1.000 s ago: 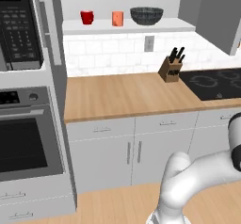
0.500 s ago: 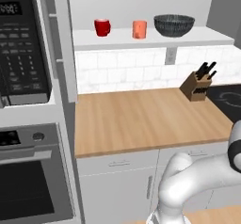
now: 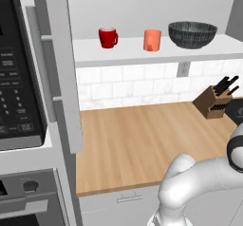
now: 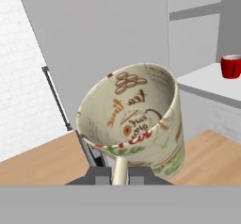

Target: Gather all objects into one cabinet and sort the glasses and bowls to opposite sides.

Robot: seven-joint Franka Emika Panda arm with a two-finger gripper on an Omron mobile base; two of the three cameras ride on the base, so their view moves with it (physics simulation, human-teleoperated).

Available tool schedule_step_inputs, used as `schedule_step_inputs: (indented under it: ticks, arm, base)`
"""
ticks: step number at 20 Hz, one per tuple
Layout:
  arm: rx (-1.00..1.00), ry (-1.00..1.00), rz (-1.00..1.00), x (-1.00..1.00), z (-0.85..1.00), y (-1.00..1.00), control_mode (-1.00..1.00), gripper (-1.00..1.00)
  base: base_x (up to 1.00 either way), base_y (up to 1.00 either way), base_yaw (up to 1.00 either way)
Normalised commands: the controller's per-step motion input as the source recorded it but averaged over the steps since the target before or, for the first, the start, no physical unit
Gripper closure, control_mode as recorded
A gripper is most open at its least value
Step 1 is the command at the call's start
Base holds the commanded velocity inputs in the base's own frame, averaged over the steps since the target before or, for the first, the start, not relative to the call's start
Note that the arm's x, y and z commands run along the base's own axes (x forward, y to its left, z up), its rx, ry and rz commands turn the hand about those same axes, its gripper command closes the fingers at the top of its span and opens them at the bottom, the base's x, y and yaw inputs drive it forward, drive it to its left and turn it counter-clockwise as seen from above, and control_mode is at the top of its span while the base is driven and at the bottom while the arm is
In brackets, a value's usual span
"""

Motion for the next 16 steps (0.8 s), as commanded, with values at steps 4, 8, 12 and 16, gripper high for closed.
schedule_step_inputs:
  ticks: [4, 8, 12, 16]
  arm:
    - [0.0, 0.0, 0.0, 0.0, 0.0, 0.0, 1.0, 1.0]
    - [0.0, 0.0, 0.0, 0.0, 0.0, 0.0, 1.0, 1.0]
    - [0.0, 0.0, 0.0, 0.0, 0.0, 0.0, 1.0, 1.0]
    - [0.0, 0.0, 0.0, 0.0, 0.0, 0.0, 1.0, 1.0]
  base:
    - [1.0, 0.21, 0.0]
    - [0.16, 0.0, 0.0]
    - [0.0, 0.0, 0.0]
    - [0.0, 0.0, 0.0]
